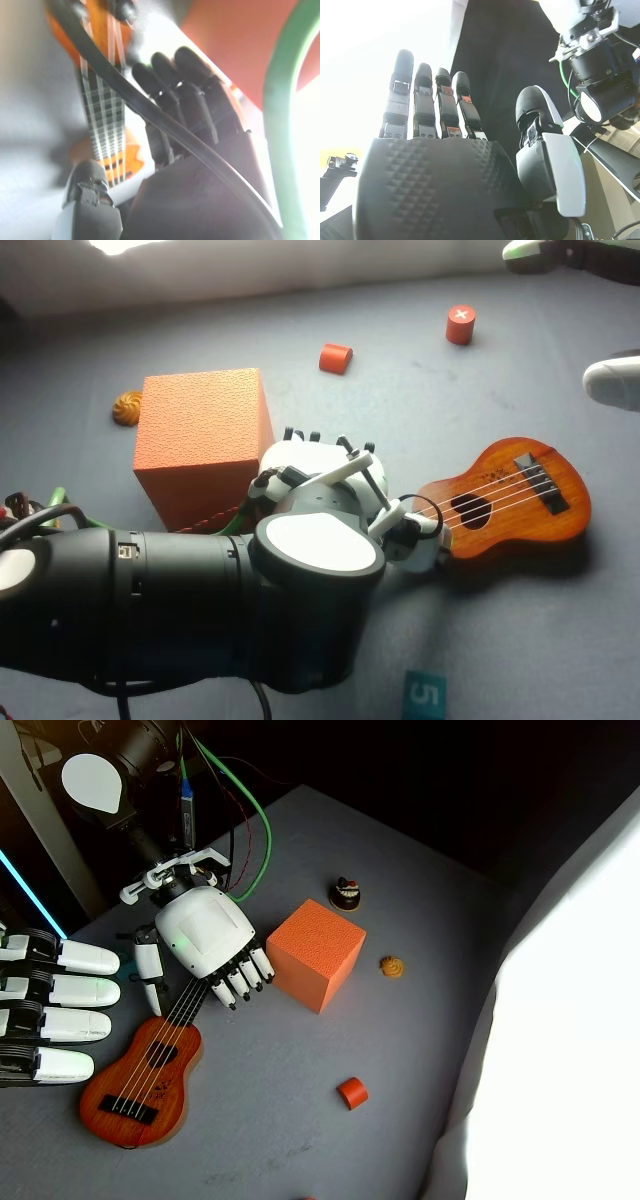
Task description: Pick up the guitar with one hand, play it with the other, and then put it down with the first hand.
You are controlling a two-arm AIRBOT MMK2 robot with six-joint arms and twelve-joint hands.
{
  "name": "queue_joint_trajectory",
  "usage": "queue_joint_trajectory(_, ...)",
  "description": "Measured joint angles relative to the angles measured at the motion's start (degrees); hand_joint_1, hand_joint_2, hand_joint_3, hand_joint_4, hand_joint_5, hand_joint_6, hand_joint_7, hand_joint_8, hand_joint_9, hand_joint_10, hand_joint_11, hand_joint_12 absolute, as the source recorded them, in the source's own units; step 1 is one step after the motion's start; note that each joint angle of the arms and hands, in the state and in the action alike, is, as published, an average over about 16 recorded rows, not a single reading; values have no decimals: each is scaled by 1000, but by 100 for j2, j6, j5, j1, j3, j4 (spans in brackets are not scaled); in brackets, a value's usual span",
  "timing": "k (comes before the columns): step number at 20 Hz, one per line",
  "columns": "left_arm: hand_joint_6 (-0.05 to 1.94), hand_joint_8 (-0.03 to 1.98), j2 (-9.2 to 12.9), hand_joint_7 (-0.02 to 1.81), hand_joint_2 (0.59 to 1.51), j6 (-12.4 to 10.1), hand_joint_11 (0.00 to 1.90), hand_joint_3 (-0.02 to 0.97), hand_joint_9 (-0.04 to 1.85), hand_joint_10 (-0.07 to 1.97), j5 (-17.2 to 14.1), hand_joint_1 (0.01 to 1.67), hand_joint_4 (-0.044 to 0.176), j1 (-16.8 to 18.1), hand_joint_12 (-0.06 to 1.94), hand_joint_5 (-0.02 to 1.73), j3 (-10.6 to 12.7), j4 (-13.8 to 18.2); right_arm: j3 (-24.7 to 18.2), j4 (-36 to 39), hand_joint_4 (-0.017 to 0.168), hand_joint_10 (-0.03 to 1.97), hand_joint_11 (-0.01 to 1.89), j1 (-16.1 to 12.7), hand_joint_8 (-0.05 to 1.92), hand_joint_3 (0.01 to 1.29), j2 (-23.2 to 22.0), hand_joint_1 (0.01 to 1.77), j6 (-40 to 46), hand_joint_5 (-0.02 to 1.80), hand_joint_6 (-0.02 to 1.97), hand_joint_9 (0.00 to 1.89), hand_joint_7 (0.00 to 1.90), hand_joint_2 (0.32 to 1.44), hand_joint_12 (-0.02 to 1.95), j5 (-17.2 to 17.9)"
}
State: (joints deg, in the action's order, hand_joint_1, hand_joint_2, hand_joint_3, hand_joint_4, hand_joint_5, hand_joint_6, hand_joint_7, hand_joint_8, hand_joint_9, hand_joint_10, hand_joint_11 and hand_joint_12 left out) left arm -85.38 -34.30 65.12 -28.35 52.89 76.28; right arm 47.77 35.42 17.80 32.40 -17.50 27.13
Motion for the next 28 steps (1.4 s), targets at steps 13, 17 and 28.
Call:
queue_joint_trajectory(13,11,1,336,39,1032,712,17,4,38,6,-569,17,75,511,80,35,78,-173,-9,14,-3,230,19,0,-6,17,-4,185,0,25,331,24,118,1337,704,1)
queue_joint_trajectory(17,28,36,580,185,1050,1123,50,5,159,119,-787,14,57,874,375,133,18,-500,-9,16,-3,394,25,0,53,16,-5,167,0,76,403,74,197,1334,877,3)
queue_joint_trajectory(28,577,869,1467,940,1188,2616,565,5,830,1207,-1538,14,5,1967,1618,841,-348,-1769,-22,16,-3,1486,503,6,1068,16,-15,174,0,543,1225,650,772,1332,1735,24)
